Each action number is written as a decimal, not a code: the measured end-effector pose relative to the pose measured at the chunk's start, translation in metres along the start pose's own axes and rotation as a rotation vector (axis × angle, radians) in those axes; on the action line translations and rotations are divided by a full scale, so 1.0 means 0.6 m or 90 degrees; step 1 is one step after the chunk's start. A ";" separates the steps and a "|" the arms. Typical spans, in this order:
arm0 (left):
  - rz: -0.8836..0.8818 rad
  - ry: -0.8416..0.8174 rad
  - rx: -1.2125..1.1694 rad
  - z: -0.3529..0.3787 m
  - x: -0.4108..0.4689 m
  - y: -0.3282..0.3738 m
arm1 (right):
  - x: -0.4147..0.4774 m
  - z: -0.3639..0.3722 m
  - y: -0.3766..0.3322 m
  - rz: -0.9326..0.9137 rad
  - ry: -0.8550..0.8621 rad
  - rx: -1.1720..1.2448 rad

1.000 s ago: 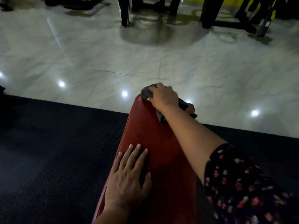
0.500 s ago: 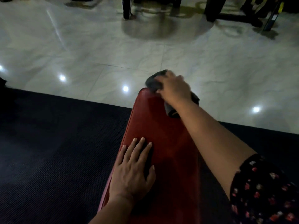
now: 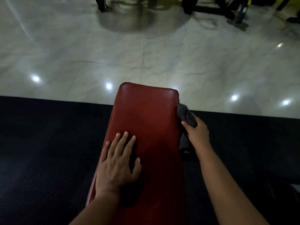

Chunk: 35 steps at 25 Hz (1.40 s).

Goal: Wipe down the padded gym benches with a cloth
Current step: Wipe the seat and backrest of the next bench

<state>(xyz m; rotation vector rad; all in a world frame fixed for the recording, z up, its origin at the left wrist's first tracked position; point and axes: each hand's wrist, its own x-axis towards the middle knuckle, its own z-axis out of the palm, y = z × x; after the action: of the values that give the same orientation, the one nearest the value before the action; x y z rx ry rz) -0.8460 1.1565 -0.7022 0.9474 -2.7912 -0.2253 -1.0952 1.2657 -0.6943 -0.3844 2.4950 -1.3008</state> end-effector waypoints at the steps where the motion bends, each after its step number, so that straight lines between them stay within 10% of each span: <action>1: 0.001 -0.002 0.002 0.000 0.000 0.000 | 0.020 0.000 -0.011 0.008 -0.008 0.021; 20: -0.017 -0.023 0.000 -0.006 0.000 0.004 | -0.215 0.006 -0.045 -0.029 0.055 -0.466; 35: 0.014 -0.085 -0.077 -0.016 0.000 0.004 | -0.260 0.034 -0.055 0.080 0.163 -0.524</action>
<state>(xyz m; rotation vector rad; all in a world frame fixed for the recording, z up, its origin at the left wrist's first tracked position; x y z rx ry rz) -0.8454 1.1575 -0.6927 0.9050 -2.8669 -0.4640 -0.9407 1.2898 -0.6563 -0.2270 3.1200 -0.2257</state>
